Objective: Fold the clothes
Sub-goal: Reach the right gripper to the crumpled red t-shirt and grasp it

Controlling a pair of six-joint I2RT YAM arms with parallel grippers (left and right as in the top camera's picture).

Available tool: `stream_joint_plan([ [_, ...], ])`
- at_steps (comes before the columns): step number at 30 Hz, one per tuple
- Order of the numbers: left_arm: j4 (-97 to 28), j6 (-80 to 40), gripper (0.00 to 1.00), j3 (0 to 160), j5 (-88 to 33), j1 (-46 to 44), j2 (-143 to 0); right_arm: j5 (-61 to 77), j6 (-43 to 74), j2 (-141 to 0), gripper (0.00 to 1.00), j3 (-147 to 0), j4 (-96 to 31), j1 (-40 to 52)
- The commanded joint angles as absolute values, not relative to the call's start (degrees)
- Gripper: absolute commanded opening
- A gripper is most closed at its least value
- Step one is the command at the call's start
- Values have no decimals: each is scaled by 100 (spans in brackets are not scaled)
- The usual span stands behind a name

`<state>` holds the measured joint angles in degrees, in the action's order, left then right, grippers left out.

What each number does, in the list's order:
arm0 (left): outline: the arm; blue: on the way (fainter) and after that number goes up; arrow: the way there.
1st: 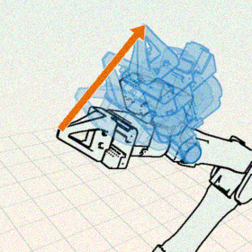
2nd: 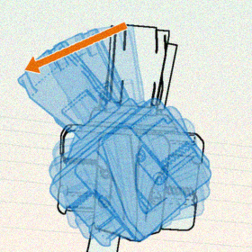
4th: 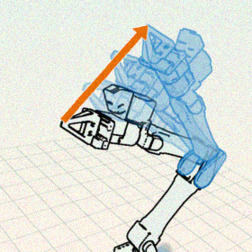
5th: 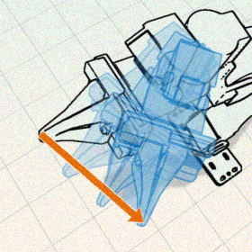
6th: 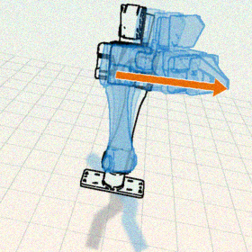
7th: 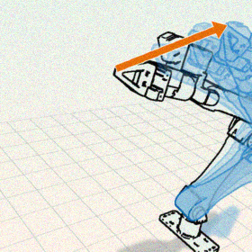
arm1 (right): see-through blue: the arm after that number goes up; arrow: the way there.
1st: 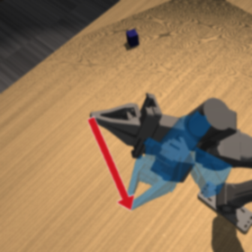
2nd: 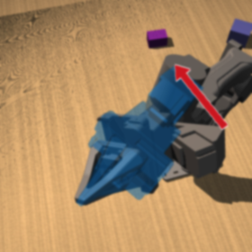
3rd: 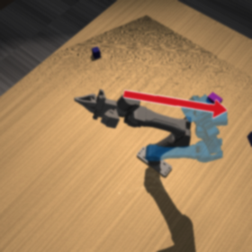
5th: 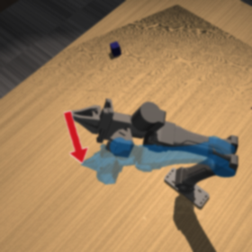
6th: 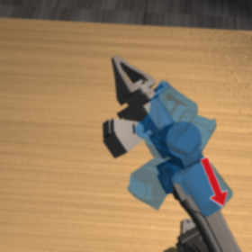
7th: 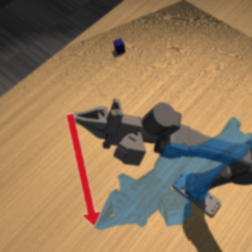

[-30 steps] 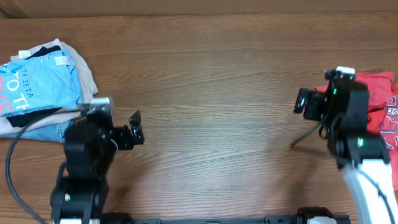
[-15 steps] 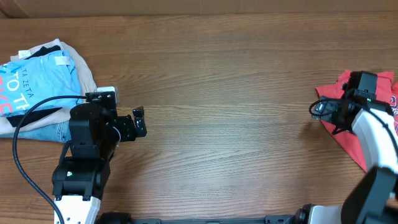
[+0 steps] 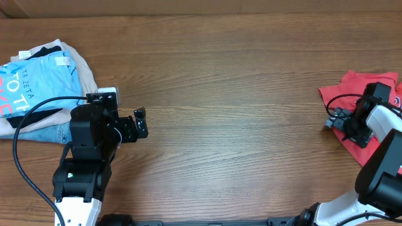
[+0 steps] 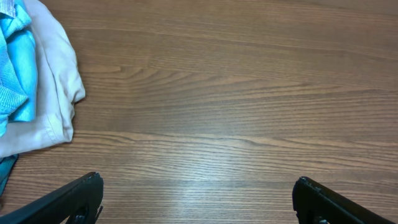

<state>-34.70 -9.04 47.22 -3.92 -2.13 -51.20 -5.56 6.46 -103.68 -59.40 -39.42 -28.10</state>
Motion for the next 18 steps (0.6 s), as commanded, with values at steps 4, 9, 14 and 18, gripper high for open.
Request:
stream_joint_plan([
  [4, -3439, -921, 100, 4871, -451, -185, -5127, -484, 775, -10562, 17, -5959, -3931, -2888],
  [9, -3422, -919, 100, 4871, -427, -185, -5127, 652, 945, -10554, 4, -6040, -3957, -2856],
  [14, -3400, -897, 100, 4871, -386, -185, -5127, 1531, 755, -10545, 4, -6488, -4504, -2287],
  [18, -3291, -897, 100, 4871, -381, -185, -5127, 1999, 558, -10545, 4, -7011, -4950, -1450],
])
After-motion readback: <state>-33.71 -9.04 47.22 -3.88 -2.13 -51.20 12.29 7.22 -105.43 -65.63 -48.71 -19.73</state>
